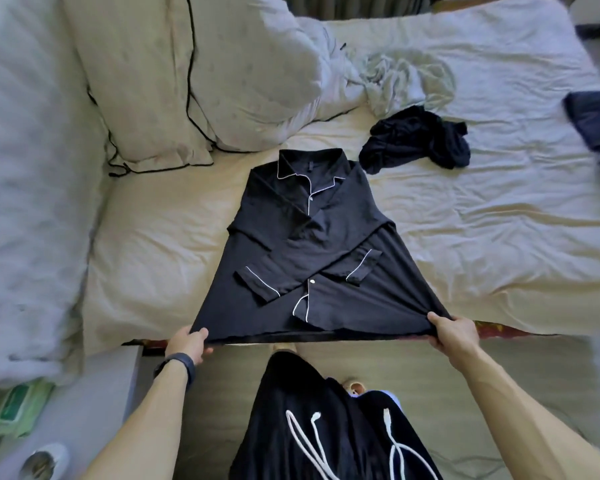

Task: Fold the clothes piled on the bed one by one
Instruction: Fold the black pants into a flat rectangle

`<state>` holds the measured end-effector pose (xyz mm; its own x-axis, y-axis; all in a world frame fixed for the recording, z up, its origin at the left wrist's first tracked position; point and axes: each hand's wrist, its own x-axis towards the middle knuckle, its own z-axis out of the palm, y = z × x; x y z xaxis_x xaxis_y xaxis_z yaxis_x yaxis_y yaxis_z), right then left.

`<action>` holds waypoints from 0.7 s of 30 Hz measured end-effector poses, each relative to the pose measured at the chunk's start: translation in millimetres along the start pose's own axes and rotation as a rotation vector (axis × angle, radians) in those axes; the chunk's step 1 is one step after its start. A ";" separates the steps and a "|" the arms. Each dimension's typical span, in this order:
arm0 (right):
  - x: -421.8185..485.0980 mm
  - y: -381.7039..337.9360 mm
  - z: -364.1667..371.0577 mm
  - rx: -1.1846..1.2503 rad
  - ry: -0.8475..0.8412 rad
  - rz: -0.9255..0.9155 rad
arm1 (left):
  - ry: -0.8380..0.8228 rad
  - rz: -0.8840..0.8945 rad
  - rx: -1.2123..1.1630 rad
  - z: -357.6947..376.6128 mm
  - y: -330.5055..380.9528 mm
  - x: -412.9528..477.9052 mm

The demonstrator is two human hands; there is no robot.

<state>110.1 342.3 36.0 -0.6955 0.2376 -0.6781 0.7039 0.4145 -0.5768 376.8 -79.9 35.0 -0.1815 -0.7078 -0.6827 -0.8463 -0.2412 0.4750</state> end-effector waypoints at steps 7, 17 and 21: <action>-15.1 13.9 -9.8 0.016 -0.029 0.079 | 0.004 -0.059 -0.042 -8.5 -3.8 -11.6; -13.6 -71.2 -11.0 0.219 -0.159 -0.055 | -0.065 0.088 -0.286 -23.6 87.2 -20.0; 9.1 -111.2 4.5 0.156 -0.183 -0.099 | -0.089 0.126 -0.256 -26.8 127.4 9.7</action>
<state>26.1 294.4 91.9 -0.7347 0.0341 -0.6776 0.6572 0.2838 -0.6983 280.7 -135.2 103.7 -0.3297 -0.6846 -0.6501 -0.6628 -0.3226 0.6758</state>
